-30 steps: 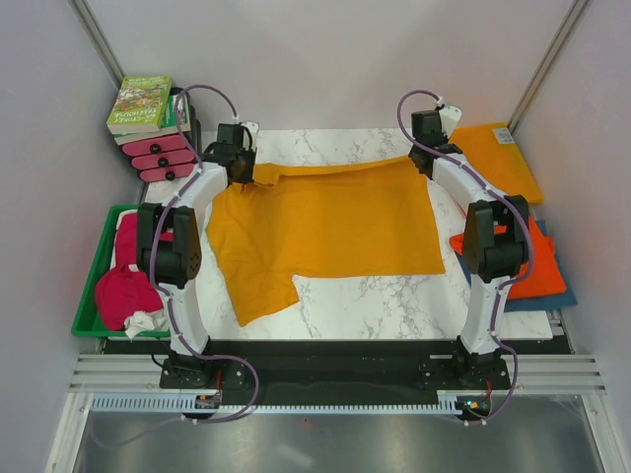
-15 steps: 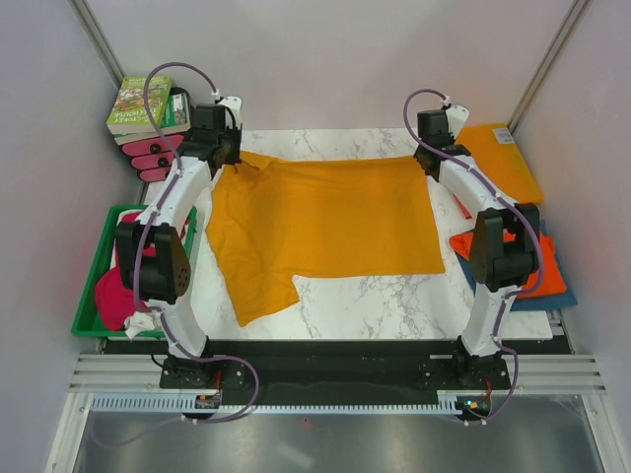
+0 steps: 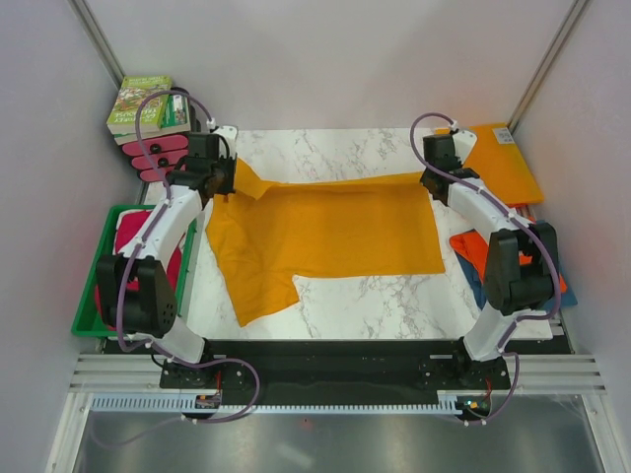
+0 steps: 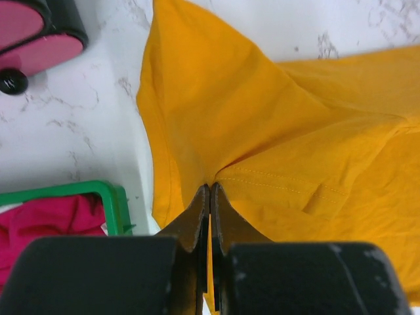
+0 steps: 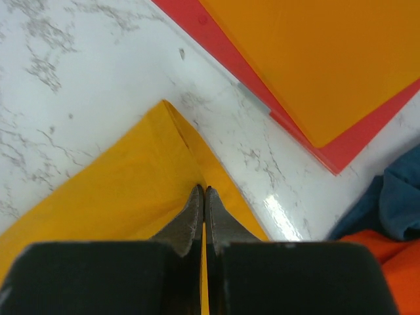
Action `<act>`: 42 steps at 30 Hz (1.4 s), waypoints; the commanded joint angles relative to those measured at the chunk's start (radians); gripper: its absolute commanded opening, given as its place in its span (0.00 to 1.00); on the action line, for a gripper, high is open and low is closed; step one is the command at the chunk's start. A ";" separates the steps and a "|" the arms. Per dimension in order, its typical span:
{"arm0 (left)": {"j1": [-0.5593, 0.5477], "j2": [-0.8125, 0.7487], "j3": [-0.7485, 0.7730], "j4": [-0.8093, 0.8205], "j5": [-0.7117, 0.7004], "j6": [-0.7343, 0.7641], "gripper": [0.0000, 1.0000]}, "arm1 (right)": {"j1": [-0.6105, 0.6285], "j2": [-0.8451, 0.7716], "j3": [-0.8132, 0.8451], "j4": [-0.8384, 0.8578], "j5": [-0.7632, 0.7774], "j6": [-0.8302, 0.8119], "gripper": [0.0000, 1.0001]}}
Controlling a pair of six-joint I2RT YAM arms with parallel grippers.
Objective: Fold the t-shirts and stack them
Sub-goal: Fold the flattened tshirt in 1/3 of the way
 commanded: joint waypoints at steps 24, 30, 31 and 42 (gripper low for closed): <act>0.004 0.114 -0.214 0.021 0.003 0.071 0.02 | 0.001 0.087 -0.237 0.026 -0.006 0.134 0.00; 0.004 0.136 -0.205 0.031 -0.007 0.065 0.02 | 0.001 0.099 -0.236 0.034 -0.004 0.130 0.00; 0.004 0.132 -0.203 0.034 -0.009 0.065 0.02 | 0.001 0.095 -0.233 0.040 -0.004 0.130 0.00; 0.024 0.178 0.141 0.011 -0.018 0.047 0.02 | -0.003 0.160 0.163 -0.056 0.005 0.071 0.00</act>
